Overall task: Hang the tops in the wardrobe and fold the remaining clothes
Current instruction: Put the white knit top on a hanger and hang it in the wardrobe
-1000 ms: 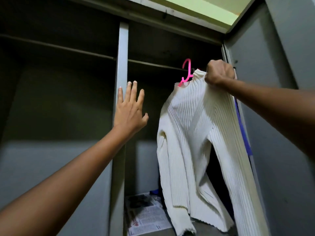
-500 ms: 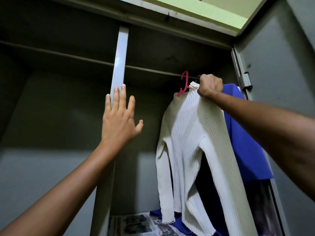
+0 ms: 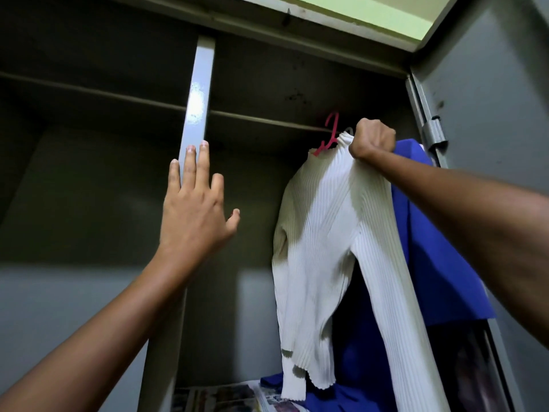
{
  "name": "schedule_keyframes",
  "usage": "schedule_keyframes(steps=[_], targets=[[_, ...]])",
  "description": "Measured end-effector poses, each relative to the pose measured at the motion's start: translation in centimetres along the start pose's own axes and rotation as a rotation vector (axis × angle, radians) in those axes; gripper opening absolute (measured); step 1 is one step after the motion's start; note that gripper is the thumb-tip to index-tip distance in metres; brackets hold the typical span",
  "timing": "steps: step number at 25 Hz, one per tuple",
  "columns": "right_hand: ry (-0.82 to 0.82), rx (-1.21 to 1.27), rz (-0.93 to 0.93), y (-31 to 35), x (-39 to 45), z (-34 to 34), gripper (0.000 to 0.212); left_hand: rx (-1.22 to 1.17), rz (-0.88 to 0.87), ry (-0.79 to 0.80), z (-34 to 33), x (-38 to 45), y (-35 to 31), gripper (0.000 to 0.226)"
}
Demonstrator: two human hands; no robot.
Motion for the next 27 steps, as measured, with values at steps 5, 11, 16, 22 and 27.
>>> schedule_keyframes(steps=[5,11,16,22,27], targets=[[0.024,0.014,-0.003,0.8,0.9,-0.4,0.019,-0.005,0.003,0.014,0.0,0.0,-0.1,0.051],[0.09,0.075,-0.042,-0.1,0.4,-1.3,0.016,0.014,-0.006,0.017,-0.2,0.0,-0.1,0.051],[0.11,0.214,-0.118,-2.4,-0.7,-0.7,0.018,0.017,0.002,0.032,-0.1,-0.1,-0.1,0.05],[0.108,0.553,-0.372,-4.3,-6.3,0.7,0.048,-0.041,-0.002,0.092,0.5,-0.5,0.0,0.048],[0.265,0.72,-0.359,-4.1,-19.5,-0.6,0.04,-0.103,-0.09,0.162,0.8,-2.0,0.1,0.027]])
Point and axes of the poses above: each hand's wrist, its own x-axis towards the middle knuckle, its own z-axis out of the back of the hand, y = z × x, the point moved 7 cm from there along x, towards the middle knuckle, and after that the axes turned 11 degrees about z, right-handed, at the moved point
